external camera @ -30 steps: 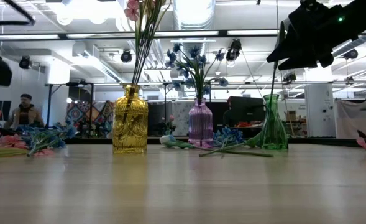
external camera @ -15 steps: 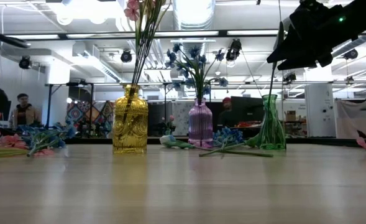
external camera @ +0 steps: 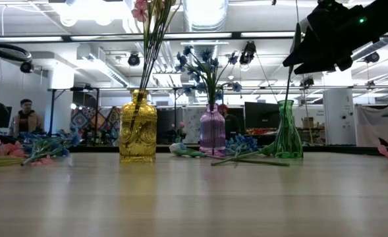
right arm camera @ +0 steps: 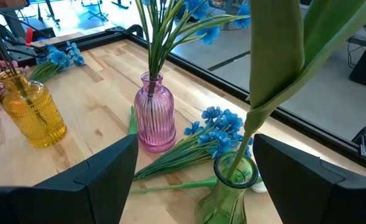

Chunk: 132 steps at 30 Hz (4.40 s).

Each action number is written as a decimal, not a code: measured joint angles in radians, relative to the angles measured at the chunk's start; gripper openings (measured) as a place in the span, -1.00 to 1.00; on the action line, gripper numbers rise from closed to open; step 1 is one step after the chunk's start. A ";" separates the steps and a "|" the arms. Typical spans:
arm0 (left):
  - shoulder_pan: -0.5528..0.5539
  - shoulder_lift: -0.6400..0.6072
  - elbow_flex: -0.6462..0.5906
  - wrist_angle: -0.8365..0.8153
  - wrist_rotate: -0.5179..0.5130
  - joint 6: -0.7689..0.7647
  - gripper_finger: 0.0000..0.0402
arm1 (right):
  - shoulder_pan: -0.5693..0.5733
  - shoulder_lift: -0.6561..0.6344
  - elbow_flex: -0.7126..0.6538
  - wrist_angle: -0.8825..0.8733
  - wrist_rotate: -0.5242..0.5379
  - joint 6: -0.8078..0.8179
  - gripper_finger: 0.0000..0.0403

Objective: Sort flowers into vase by color
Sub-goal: Put the bottom left pink flower into the yellow flower vase

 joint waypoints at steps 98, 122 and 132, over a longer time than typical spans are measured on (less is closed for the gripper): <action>0.121 0.041 0.446 1.130 -0.787 2.286 -1.00 | 0.323 0.685 0.109 1.255 -0.497 -0.615 0.50; 0.131 0.024 0.259 1.439 -0.953 2.372 -1.00 | 0.285 0.773 0.243 1.263 -0.497 -0.603 0.36; 0.148 0.027 0.249 1.435 -0.969 2.396 -1.00 | 0.263 0.791 0.290 1.259 -0.489 -0.563 0.32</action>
